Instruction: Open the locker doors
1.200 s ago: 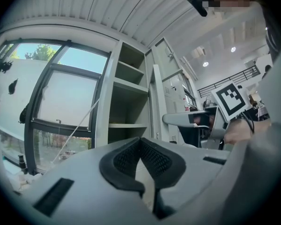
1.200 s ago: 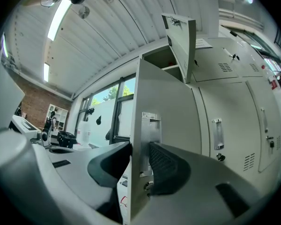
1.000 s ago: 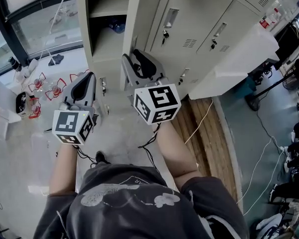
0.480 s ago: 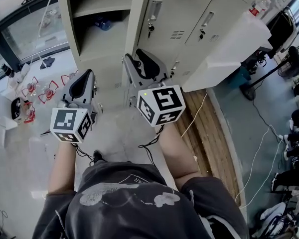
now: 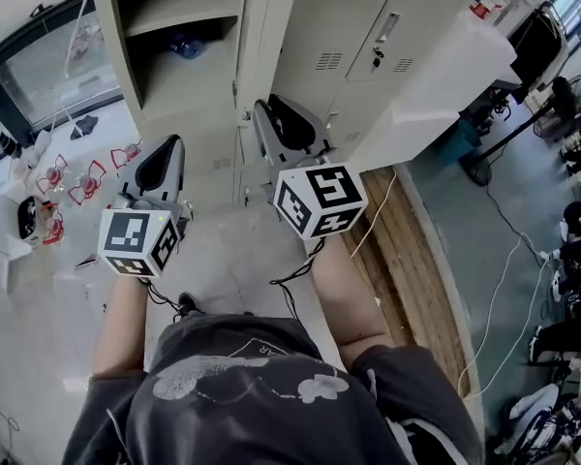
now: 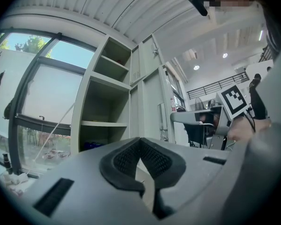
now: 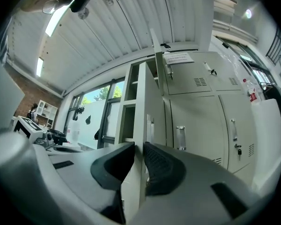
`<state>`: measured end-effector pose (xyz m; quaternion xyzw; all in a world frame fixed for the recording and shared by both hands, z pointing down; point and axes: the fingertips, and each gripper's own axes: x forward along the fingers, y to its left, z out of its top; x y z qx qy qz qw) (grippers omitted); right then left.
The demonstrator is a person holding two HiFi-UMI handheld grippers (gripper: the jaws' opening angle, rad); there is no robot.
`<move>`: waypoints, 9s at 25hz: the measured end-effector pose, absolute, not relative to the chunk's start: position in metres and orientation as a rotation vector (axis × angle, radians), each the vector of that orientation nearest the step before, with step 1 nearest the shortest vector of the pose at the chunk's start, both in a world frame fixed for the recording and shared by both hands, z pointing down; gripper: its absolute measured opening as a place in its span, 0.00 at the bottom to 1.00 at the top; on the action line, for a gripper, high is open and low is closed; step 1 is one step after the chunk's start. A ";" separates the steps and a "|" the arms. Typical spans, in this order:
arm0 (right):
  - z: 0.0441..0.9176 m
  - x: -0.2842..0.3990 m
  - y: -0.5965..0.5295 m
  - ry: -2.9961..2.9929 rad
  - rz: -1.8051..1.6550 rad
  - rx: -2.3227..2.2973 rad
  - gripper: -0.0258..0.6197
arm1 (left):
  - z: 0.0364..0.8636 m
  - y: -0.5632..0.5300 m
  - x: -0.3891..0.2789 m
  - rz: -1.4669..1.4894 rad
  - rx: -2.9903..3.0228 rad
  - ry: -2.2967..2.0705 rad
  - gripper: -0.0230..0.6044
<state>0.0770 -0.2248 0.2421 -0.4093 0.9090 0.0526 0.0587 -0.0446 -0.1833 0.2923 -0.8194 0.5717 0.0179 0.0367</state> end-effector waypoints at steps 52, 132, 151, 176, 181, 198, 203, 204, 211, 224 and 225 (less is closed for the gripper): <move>0.369 0.034 -0.154 2.944 0.092 -1.028 0.52 | 0.431 -0.102 -0.115 -0.127 -2.403 2.257 0.05; 0.685 -0.184 -0.345 2.906 -0.477 -1.623 0.27 | 0.684 -0.184 -0.254 -0.334 -2.767 2.277 0.05; 0.686 -0.136 -0.291 3.055 -0.434 -1.440 0.27 | 0.671 -0.146 -0.195 -0.332 -2.744 2.292 0.05; 0.688 -0.049 -0.248 3.111 -0.342 -1.463 0.26 | 0.660 -0.116 -0.123 -0.302 -2.642 2.366 0.05; 0.688 -0.026 -0.240 3.145 -0.334 -1.456 0.23 | 0.648 -0.109 -0.110 -0.290 -2.598 2.383 0.05; 0.689 0.055 -0.236 3.129 -0.332 -1.534 0.18 | 0.620 -0.115 -0.062 -0.280 -2.619 2.329 0.05; 0.690 0.071 -0.239 3.118 -0.290 -1.561 0.18 | 0.627 -0.121 -0.049 -0.291 -2.659 2.288 0.05; 0.691 0.075 -0.239 3.112 -0.284 -1.567 0.18 | 0.629 -0.122 -0.046 -0.289 -2.670 2.287 0.05; 0.691 0.089 -0.243 3.100 -0.273 -1.641 0.18 | 0.632 -0.123 -0.032 -0.284 -2.729 2.238 0.05; 0.690 0.112 -0.250 3.079 -0.268 -1.756 0.19 | 0.627 -0.101 -0.047 -0.260 -2.719 2.261 0.05; 0.688 0.113 -0.250 3.074 -0.267 -1.766 0.19 | 0.626 -0.098 -0.051 -0.264 -2.713 2.268 0.05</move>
